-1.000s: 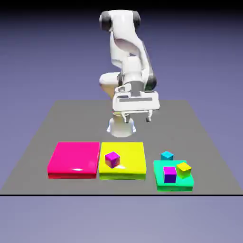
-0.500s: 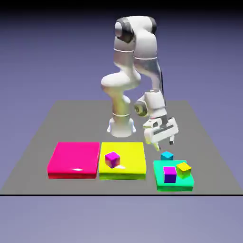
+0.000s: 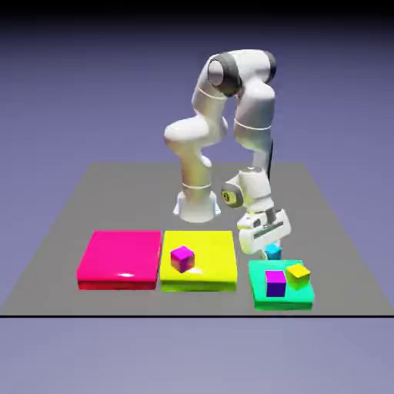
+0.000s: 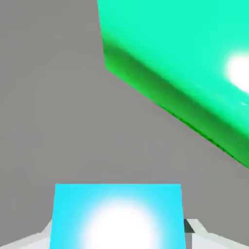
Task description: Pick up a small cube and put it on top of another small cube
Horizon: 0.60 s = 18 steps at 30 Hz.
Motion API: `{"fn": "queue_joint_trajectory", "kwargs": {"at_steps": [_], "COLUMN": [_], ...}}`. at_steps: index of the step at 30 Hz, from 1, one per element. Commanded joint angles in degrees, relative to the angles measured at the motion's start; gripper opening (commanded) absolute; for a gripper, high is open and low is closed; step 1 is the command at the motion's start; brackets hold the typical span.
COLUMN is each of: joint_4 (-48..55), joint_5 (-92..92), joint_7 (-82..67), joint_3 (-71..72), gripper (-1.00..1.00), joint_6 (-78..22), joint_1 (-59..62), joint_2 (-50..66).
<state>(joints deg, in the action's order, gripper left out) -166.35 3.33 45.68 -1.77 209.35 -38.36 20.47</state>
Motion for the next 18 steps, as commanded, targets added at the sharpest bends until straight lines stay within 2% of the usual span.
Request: {"fn": "queue_joint_trajectory", "kwargs": {"at_steps": [1, 6, 18], "joint_4": [-1.0, -4.8, 0.2], "joint_5": [0.0, 0.3, -13.3], "joint_7": [-0.1, 0.0, -21.1], "joint_3": [0.0, -0.1, -5.0], "gripper": [-1.00, -1.00, -1.00], "joint_6": [-1.1, -5.6, -30.4], "joint_1": [0.0, 0.2, 25.1], "joint_2": [-2.1, -10.3, -29.6]}}
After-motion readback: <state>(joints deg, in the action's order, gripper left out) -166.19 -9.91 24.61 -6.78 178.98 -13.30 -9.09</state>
